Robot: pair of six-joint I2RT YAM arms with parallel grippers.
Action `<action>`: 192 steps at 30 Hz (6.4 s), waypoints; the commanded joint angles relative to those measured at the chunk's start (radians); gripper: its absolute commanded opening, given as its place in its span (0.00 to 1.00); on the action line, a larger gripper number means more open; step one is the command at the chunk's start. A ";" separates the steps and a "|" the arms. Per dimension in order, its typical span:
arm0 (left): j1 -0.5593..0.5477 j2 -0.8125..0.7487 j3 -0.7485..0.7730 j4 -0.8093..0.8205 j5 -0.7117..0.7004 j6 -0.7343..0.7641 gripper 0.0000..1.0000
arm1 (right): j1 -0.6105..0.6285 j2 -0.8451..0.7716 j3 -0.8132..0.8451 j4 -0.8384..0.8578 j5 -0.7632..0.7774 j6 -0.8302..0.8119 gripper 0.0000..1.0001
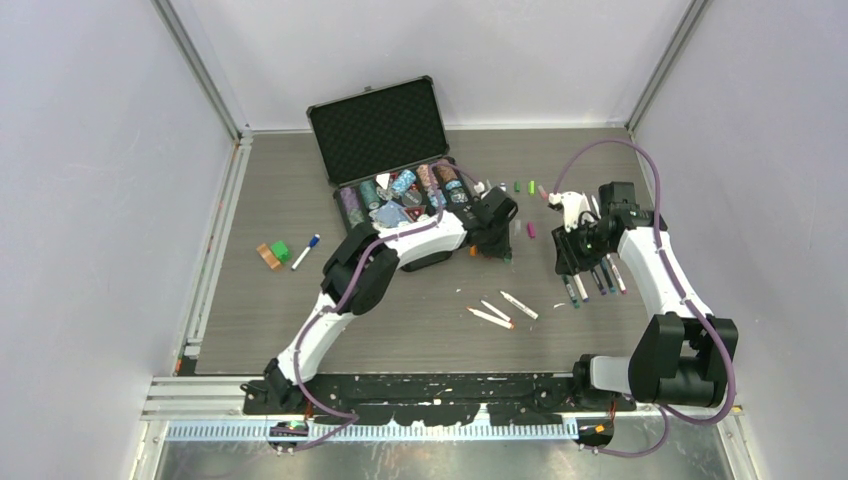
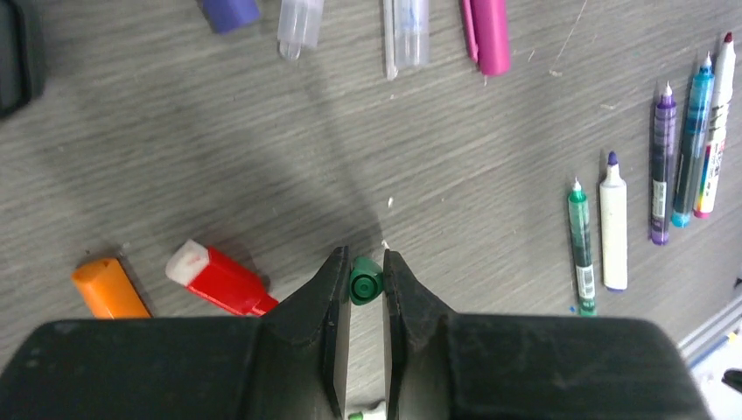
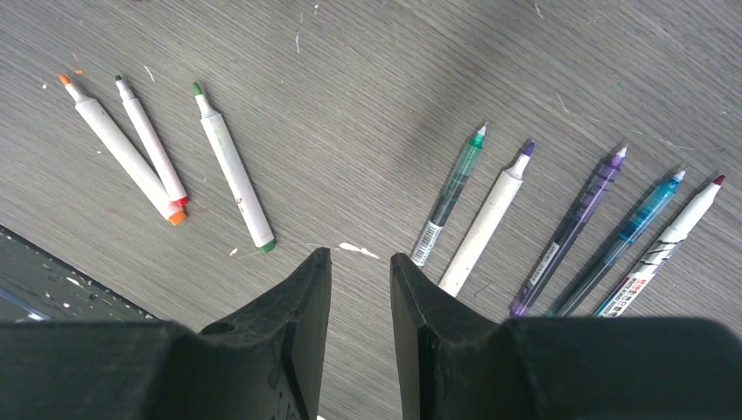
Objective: Open the pen caps
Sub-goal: Place the pen cap at the center of the board, then pick up the pen from the center of the board, then open the pen cap from the pen.
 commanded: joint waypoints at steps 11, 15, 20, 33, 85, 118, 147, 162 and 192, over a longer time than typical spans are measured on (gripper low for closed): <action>0.001 0.028 0.167 -0.166 -0.097 0.081 0.34 | -0.001 -0.022 0.000 -0.002 -0.036 -0.009 0.37; 0.001 -0.003 0.165 -0.168 -0.097 0.092 0.34 | -0.001 -0.025 0.000 -0.004 -0.037 -0.006 0.37; 0.001 -0.140 0.087 -0.141 -0.126 0.146 0.33 | -0.003 -0.028 -0.001 -0.006 -0.044 -0.006 0.37; 0.047 -0.785 -0.621 0.107 -0.390 0.467 0.80 | -0.003 -0.051 -0.005 -0.017 -0.110 -0.031 0.37; 0.970 -0.467 -0.621 -0.157 0.126 0.990 0.39 | -0.003 -0.106 -0.003 -0.088 -0.295 -0.132 0.36; 0.966 -1.340 -1.103 0.334 0.519 0.267 0.00 | 0.020 -0.153 0.104 -0.301 -0.719 -0.254 0.36; -0.092 -0.782 -1.285 1.674 -0.354 -0.043 0.00 | 0.268 -0.117 -0.196 0.611 -0.782 0.712 0.43; -0.139 -0.711 -1.232 1.678 -0.399 -0.085 0.00 | 0.268 -0.115 -0.161 0.543 -0.649 0.625 0.42; -0.143 -0.675 -1.199 1.687 -0.454 -0.182 0.33 | 0.268 -0.106 -0.109 0.441 -0.673 0.546 0.00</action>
